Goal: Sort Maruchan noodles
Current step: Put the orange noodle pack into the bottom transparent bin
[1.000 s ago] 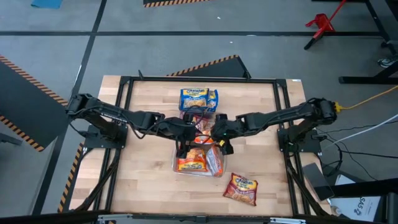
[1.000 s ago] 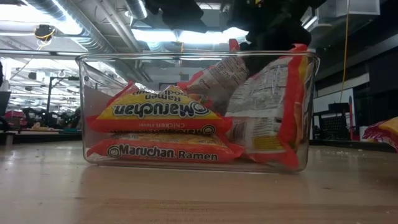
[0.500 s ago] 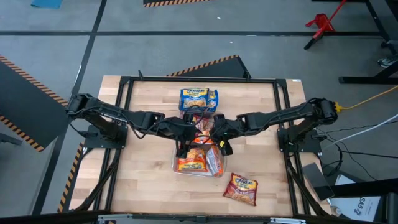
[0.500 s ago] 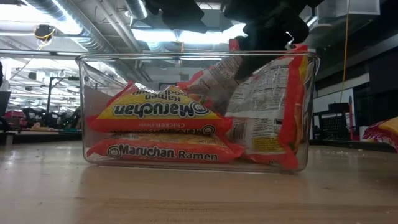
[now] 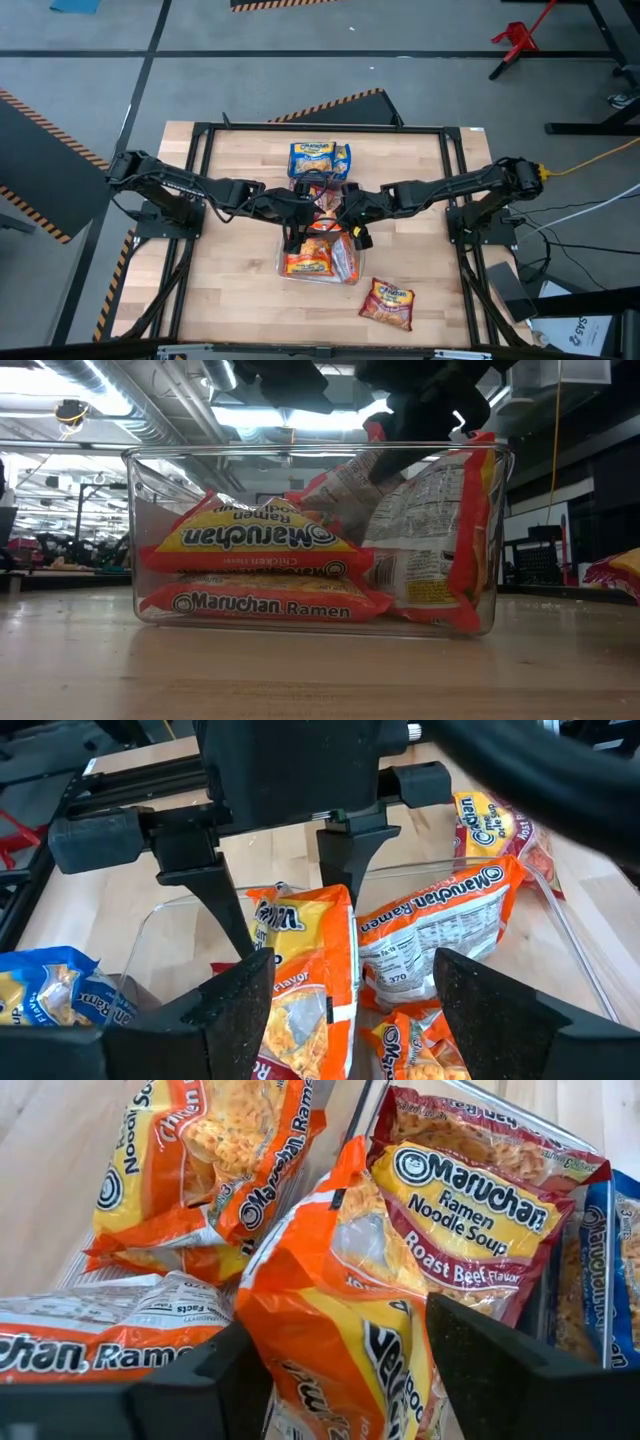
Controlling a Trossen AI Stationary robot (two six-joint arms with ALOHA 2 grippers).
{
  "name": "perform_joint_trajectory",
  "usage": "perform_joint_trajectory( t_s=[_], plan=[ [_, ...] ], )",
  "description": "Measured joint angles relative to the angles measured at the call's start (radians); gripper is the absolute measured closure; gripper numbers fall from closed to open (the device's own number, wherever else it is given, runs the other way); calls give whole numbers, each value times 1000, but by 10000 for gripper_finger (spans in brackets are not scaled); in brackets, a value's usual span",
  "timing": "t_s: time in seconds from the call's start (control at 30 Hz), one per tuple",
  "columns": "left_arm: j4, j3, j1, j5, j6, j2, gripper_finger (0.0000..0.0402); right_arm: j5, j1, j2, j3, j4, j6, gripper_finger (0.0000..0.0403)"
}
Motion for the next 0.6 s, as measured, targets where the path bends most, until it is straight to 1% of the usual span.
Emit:
perform_joint_trajectory(
  t_s=[0.23,0.3,0.4,0.5,0.57,0.6],
  plan=[
    [0,0,0,0,0,0,134,-2,0,10,0,-2,-11,226],
    [0,0,0,0,-1,0,134,1,0,13,0,-3,-19,249],
    [0,0,0,0,-1,0,134,29,0,21,1,-1,-21,300],
    [0,0,0,0,-1,0,134,49,0,20,1,3,-32,366],
    [0,0,0,-5,-1,0,134,52,0,17,1,1,-49,391],
    [-1,0,0,-15,-4,0,134,56,0,14,1,2,-50,392]
  ],
)
